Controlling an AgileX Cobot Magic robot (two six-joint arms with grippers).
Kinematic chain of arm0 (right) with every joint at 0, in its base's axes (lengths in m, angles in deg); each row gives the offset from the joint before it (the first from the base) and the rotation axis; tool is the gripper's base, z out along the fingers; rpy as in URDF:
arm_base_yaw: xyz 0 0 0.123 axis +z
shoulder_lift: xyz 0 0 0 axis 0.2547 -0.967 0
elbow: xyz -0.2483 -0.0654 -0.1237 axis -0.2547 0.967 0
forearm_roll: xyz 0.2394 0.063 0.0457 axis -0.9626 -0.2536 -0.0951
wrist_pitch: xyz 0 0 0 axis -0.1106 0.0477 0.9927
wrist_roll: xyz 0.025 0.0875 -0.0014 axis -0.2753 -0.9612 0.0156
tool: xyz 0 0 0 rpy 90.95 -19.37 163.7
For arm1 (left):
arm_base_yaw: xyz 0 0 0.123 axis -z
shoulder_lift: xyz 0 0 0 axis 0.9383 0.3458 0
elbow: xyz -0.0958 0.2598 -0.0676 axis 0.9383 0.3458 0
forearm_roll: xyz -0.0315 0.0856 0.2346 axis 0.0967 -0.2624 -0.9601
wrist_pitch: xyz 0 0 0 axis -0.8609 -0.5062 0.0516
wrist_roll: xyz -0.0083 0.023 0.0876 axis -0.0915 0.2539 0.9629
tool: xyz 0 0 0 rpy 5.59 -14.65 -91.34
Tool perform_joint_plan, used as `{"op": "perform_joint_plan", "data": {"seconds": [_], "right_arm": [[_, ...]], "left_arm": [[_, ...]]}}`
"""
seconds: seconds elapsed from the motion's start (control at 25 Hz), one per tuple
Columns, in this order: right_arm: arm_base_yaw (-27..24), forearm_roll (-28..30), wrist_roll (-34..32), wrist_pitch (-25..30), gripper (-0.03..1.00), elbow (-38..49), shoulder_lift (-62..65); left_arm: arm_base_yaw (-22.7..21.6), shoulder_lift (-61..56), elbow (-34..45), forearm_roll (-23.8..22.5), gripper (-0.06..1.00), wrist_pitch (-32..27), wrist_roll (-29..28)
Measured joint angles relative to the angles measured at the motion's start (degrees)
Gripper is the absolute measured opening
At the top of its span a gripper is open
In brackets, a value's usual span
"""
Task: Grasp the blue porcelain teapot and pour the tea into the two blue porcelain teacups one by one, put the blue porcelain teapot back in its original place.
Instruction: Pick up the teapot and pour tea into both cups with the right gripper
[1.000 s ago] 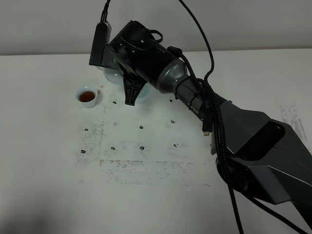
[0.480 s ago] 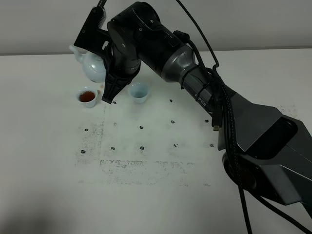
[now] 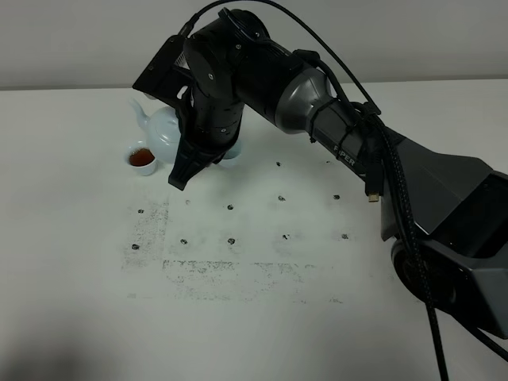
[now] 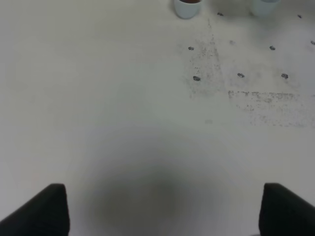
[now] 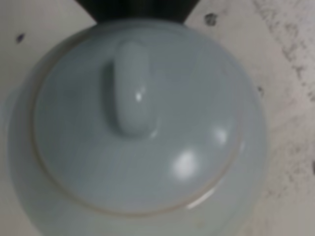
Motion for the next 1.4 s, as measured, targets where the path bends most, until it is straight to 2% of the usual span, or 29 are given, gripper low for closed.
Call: {"op": "perform_joint_plan", "data": {"seconds": [0.28,0.76,0.96,1.24,1.4], "right_arm": [[-0.11,-3.96,0.39,-0.02,0.04,5.03,-2.27],[-0.48,-2.79,2.57,-0.08,0.04,5.10,-4.86],[-2.22,4.41,2.75,-0.02,0.04,5.19,-0.23],[-4.80,20.02,3.23,-0.13,0.04,5.14,4.96],[-6.52,26.02,6.69,-0.13,0.04,5.14,4.78]], "left_arm": [[0.00,0.00,0.00,0.00,0.74,0.00,0.00],[0.00,0.00,0.00,0.00,0.74,0.00,0.00],[0.00,0.00,0.00,0.00,0.74,0.00,0.00],[0.00,0.00,0.00,0.00,0.74,0.00,0.00],[0.00,0.00,0.00,0.00,0.74,0.00,0.00]]}}
